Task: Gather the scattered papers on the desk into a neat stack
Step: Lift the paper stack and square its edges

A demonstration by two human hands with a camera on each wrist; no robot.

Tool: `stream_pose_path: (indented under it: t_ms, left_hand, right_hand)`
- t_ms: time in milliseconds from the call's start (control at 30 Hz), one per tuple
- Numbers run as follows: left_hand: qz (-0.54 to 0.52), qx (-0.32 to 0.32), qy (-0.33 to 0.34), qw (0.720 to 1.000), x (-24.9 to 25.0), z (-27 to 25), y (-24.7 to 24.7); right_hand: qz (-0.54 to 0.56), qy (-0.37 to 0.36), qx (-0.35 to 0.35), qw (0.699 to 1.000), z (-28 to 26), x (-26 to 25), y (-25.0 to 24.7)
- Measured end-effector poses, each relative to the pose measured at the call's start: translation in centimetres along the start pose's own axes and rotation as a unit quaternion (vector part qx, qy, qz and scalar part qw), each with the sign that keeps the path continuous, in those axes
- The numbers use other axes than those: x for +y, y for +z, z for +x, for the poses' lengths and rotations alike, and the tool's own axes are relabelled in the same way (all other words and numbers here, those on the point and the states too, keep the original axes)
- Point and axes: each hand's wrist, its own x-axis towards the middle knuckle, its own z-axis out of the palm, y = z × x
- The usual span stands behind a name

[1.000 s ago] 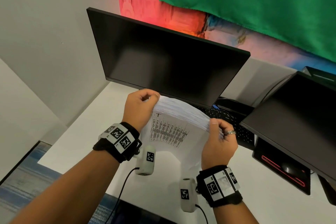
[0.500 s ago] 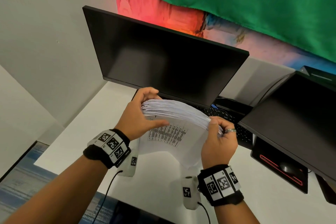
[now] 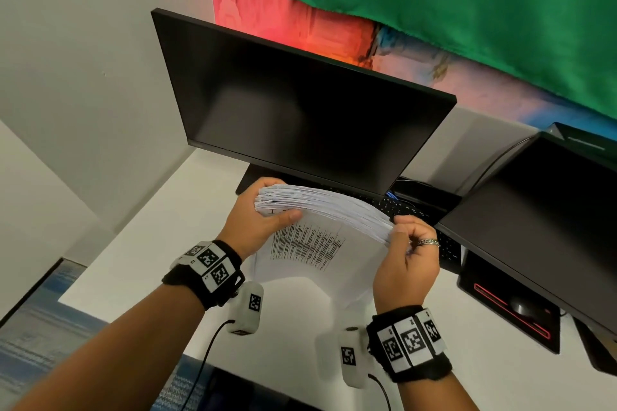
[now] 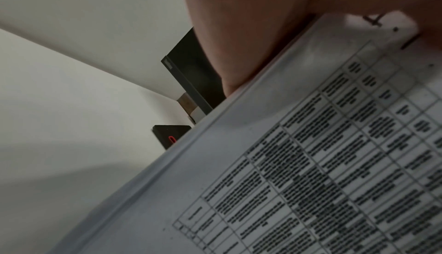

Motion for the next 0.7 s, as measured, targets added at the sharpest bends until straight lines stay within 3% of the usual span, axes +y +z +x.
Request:
stream_pose_path:
  t_ms: [433, 533, 700]
  left_hand:
    - [0.011, 0.119, 0.027, 0.992, 0.2, 0.5, 1.6]
    - [0.008, 0.099, 0.015, 0.995, 0.4, 0.5, 1.4]
    - [0.01, 0.0, 0.005, 1.0, -0.1, 0.2, -0.2]
  right_hand:
    - [0.056, 0.06, 0.044, 0.996, 0.0, -0.3, 0.9]
    - [0.066, 0.074, 0.011, 0.995, 0.1, -0.2, 0.4]
    - [-0.007, 0.044, -0.057, 0.997, 1.1, -0.3, 0.2]
